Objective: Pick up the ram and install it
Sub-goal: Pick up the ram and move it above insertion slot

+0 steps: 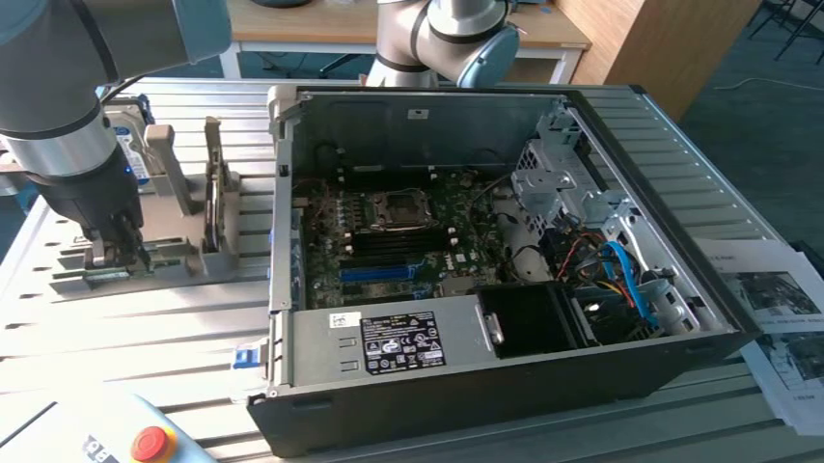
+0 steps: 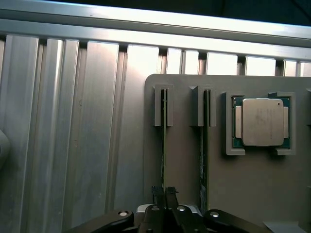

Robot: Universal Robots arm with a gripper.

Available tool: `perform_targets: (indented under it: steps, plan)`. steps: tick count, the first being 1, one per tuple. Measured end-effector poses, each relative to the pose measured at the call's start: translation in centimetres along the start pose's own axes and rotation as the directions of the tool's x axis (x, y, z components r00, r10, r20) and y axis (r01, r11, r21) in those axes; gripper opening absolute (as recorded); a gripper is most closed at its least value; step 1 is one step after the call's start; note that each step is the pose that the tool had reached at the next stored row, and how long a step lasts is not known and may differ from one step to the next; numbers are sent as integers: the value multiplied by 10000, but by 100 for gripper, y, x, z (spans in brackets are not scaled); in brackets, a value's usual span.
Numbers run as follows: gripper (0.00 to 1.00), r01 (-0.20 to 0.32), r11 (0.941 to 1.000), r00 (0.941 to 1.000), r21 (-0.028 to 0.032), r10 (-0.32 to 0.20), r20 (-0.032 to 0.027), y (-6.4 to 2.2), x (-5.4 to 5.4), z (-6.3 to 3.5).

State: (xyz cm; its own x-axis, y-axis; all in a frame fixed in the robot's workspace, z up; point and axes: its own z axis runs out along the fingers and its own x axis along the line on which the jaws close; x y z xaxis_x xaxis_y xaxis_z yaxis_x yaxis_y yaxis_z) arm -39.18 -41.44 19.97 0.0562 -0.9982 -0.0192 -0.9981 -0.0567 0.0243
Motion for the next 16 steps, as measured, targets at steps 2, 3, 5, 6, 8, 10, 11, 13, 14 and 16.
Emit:
perform_targets:
  steps: [2, 3, 5, 6, 8, 10, 11, 13, 14, 16]
  plan:
    - [12, 0, 10000, 10000, 0, 0, 0, 0, 0, 0]
    - [12, 0, 10000, 10000, 0, 0, 0, 0, 0, 0]
    - [12, 0, 10000, 10000, 0, 0, 0, 0, 0, 0]
    - [12, 0, 10000, 10000, 0, 0, 0, 0, 0, 0]
    - [12, 0, 10000, 10000, 0, 0, 1, 0, 0, 0]
    - [12, 0, 10000, 10000, 1, 0, 0, 0, 0, 0]
    - [12, 0, 10000, 10000, 3, 0, 1, -1, 0, -1]
    - [12, 0, 10000, 10000, 1, 0, 0, 0, 0, -12]
    - [12, 0, 10000, 10000, 0, 0, 0, 0, 0, -20]
    - [12, 0, 10000, 10000, 0, 0, 0, 1, -1, -36]
